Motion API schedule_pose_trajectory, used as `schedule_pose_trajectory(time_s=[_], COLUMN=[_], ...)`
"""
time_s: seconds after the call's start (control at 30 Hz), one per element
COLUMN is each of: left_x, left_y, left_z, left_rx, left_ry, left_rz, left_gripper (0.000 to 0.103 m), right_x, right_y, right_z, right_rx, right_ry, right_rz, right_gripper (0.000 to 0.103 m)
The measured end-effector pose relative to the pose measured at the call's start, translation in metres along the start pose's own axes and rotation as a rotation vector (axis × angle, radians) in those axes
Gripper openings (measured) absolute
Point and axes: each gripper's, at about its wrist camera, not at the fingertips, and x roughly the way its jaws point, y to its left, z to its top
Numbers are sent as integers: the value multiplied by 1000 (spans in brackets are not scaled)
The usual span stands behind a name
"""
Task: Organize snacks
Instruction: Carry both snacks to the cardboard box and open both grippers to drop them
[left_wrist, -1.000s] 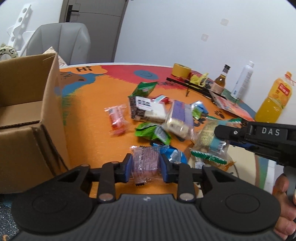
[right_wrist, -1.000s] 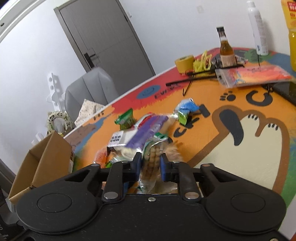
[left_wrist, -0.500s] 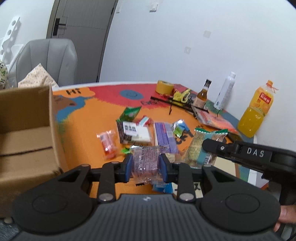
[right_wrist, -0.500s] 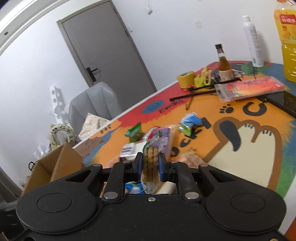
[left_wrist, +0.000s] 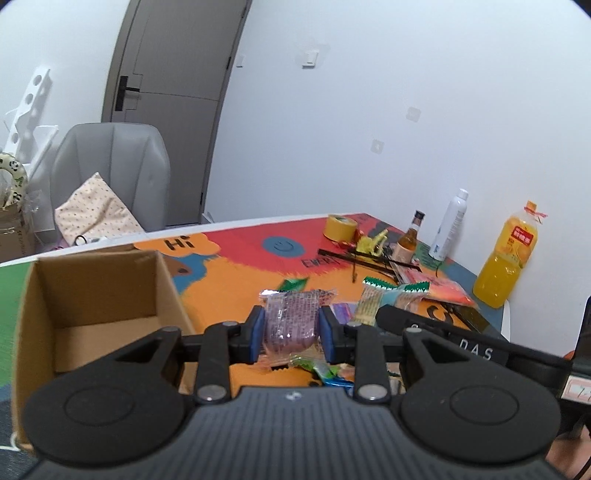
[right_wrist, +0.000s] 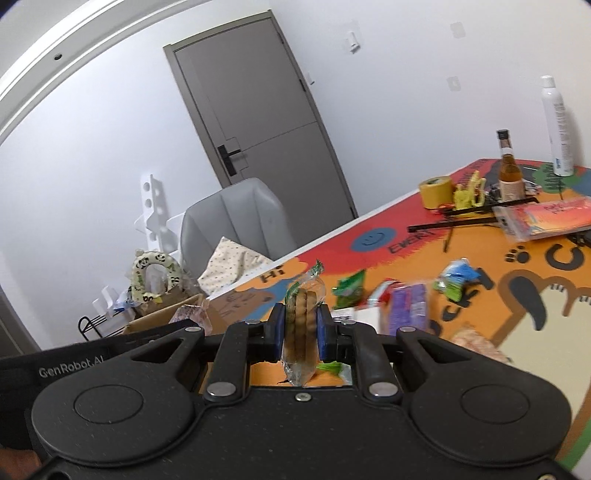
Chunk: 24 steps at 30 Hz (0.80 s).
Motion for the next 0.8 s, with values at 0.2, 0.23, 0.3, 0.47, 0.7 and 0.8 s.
schedule_pose_trajectory(time_s=[0.2, 0.23, 0.3, 0.47, 0.7, 0.8], left_x=[-13, -14, -16, -17, -11, -8], left_y=[27, 33, 44, 75, 115, 131], left_z=[8, 9, 11, 16, 21, 24], left_rx=[-16, -21, -28, -54, -105, -125], left_ry=[-20, -21, -23, -34, -29, -26], left_rz=[36, 45, 58, 111, 183, 209], left_gripper=[30, 30, 30, 30, 30, 30], right_x=[10, 11, 15, 28, 52, 62], right_y=[25, 29, 36, 55, 86, 99], right_z=[0, 0, 0, 1, 0, -2], right_rx=[-14, -15, -21, -45, -84, -92], right_ry=[5, 7, 8, 16, 50, 68], right_rz=[31, 35, 41, 72, 131, 152], right_gripper=[16, 16, 16, 16, 16, 16])
